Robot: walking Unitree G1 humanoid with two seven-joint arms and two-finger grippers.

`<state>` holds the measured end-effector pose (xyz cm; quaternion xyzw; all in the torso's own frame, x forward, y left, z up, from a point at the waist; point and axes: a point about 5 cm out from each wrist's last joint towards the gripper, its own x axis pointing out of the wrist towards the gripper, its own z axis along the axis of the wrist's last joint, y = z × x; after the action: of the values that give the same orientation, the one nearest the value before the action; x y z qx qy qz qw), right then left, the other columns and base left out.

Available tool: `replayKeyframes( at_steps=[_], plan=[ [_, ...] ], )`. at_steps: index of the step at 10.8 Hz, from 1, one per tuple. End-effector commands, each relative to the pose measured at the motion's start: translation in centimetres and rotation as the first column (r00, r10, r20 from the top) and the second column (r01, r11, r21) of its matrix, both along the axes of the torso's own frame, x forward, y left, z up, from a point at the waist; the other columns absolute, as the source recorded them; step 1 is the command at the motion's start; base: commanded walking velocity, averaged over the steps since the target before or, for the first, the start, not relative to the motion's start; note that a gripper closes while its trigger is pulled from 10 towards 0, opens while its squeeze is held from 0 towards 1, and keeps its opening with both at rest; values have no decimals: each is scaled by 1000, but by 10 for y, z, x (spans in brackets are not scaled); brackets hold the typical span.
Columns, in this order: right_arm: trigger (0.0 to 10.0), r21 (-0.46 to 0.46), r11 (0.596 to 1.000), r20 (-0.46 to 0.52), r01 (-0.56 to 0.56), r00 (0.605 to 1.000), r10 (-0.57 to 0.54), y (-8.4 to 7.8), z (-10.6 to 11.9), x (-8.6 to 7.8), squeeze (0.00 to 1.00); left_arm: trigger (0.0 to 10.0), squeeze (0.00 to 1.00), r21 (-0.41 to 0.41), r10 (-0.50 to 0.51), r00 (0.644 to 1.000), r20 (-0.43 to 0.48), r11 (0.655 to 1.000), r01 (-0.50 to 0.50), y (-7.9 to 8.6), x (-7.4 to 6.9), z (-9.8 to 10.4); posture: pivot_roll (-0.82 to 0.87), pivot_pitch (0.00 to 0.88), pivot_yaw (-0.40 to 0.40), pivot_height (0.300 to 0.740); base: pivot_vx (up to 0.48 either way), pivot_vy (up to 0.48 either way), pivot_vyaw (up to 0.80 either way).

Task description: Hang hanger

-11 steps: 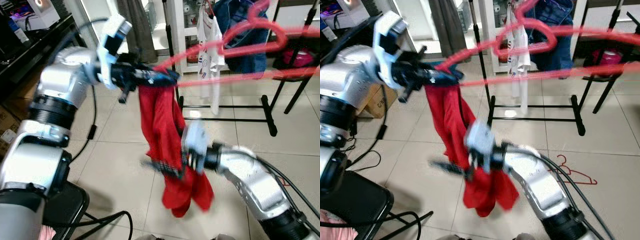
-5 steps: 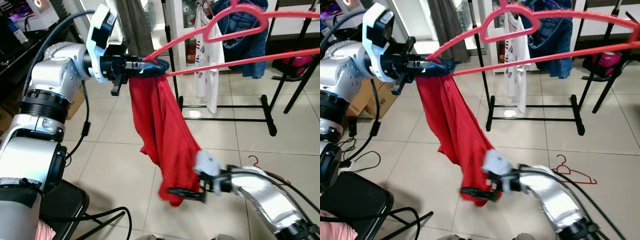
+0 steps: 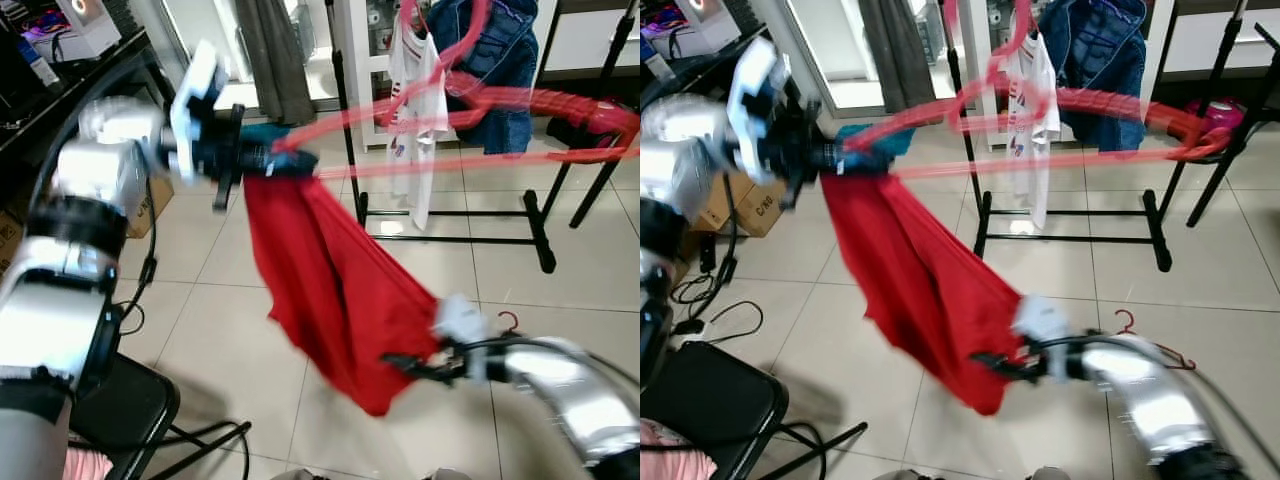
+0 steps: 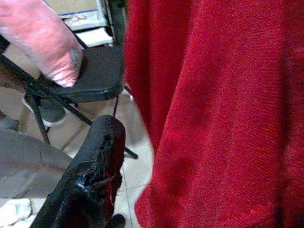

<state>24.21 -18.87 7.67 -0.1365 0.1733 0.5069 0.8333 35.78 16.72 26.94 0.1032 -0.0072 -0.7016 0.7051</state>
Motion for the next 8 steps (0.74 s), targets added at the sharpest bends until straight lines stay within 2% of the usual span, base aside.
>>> replayKeyframes(
  at_steps=[1,3,4,5,6,7,8],
  plan=[
    [0,-17,999,-31,42,999,-43,-12,-6,-5,0,0,0,-6,42,998,44,999,-42,16,-2,9,-121,12,231,740,0,0,0],
    [0,-47,982,45,184,982,-182,-39,3,4,0,0,0,15,65,997,36,998,-66,26,-6,-3,-130,0,231,740,0,0,0],
    [0,-51,971,74,233,970,-229,-47,7,9,0,0,0,12,74,997,34,997,-74,28,-7,-5,-131,0,230,740,0,0,0],
    [0,-63,924,141,378,920,-366,-66,15,18,0,0,0,-4,101,995,24,995,-101,34,-12,-10,-132,0,224,740,0,0,0],
    [0,-82,891,171,447,887,-429,-77,17,22,0,0,0,-14,109,994,15,994,-108,36,-14,-13,-132,0,222,740,0,0,0],
    [0,-112,825,218,555,823,-524,-89,18,27,0,0,0,-20,113,994,4,993,-112,37,-19,-19,-137,0,224,740,0,0,0],
    [0,-113,776,245,621,774,-584,-97,19,30,0,0,0,-17,112,994,-4,994,-112,37,-22,-24,-139,0,225,740,0,0,0]
  ],
)
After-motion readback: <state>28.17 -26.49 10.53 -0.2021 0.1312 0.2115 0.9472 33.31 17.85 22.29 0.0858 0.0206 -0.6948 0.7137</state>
